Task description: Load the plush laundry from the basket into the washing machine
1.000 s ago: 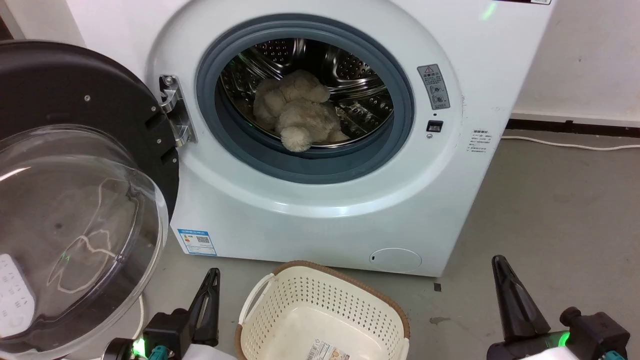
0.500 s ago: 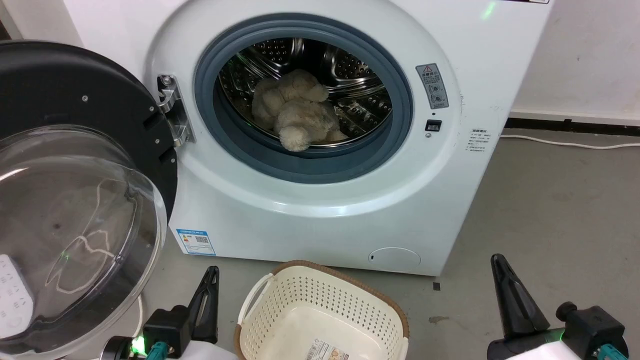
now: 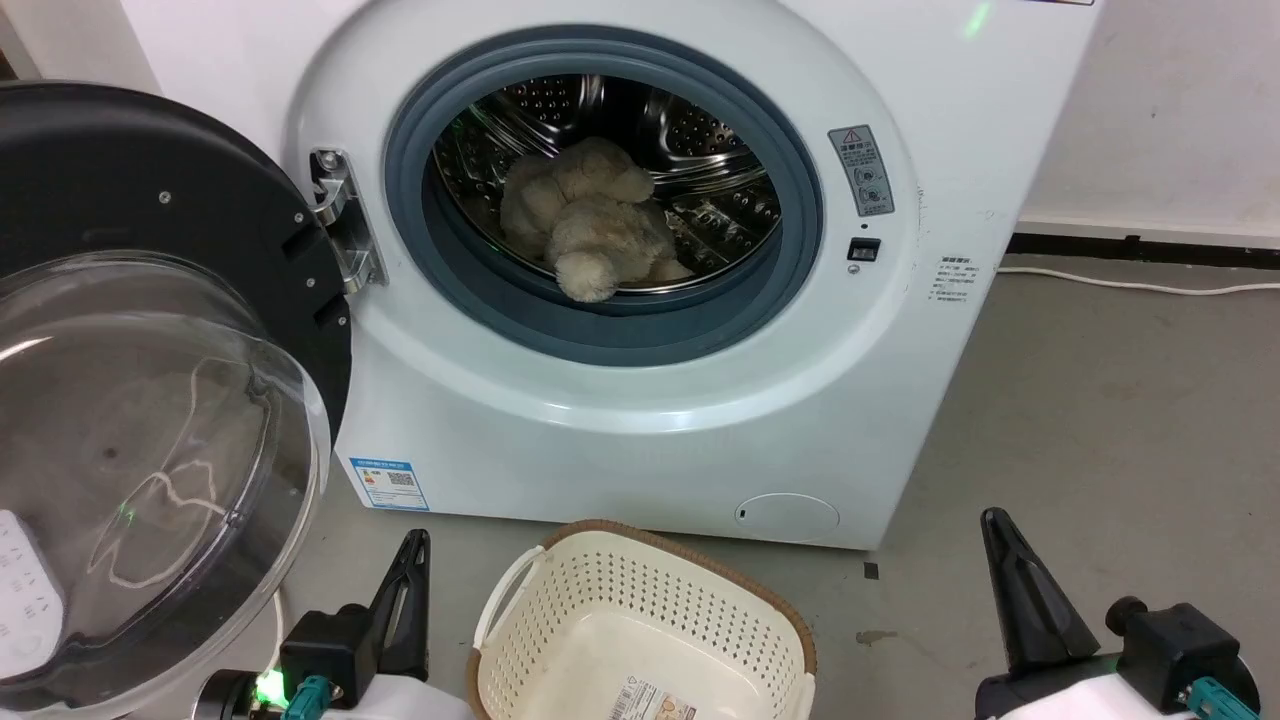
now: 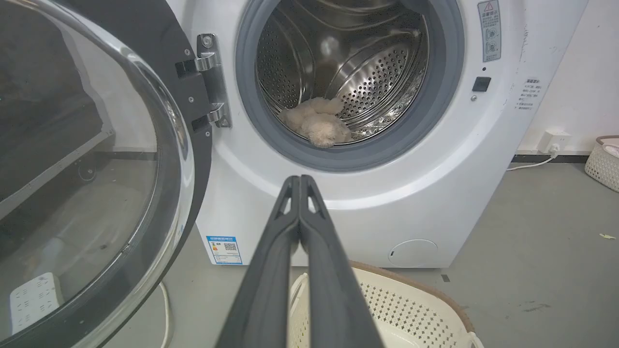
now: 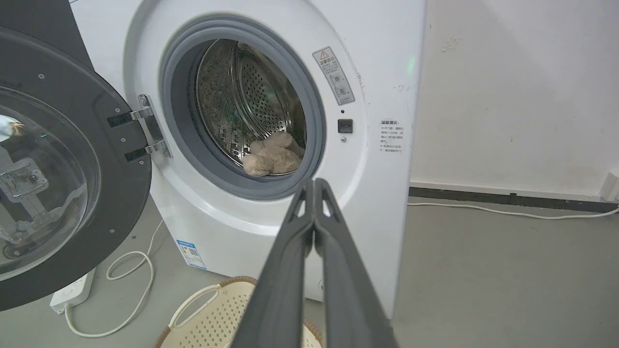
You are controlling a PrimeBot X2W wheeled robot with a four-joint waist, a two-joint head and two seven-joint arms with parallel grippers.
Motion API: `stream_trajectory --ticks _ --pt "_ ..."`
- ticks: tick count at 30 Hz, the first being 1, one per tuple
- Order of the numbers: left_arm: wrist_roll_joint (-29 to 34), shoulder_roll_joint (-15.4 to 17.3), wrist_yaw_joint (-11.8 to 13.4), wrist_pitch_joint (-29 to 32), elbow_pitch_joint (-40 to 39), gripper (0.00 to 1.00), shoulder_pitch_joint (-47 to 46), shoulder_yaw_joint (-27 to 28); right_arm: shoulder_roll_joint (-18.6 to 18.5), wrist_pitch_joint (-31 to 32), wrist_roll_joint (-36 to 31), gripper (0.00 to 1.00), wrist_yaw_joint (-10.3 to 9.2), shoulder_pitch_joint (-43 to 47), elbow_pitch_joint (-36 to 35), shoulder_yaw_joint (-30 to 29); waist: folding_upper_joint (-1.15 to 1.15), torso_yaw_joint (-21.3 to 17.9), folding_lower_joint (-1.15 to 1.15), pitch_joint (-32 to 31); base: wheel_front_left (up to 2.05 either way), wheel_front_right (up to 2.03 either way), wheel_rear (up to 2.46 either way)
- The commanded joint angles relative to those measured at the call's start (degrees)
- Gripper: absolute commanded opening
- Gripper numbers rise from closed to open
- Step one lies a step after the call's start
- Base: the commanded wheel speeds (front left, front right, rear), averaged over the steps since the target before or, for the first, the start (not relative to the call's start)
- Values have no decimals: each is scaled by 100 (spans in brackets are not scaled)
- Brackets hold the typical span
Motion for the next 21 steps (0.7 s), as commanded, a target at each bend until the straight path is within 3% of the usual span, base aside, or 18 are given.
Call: stream_trajectory --ticks 1,21 --pt "55 -29 -30 37 -53 0 -72 36 -2 38 -49 0 2 -105 24 -26 0 -2 -1 1 0 0 0" --pt "197 -105 -67 271 -159 0 -106 194 -2 273 -267 0 2 -209 89 -93 0 -32 -1 17 0 0 0"
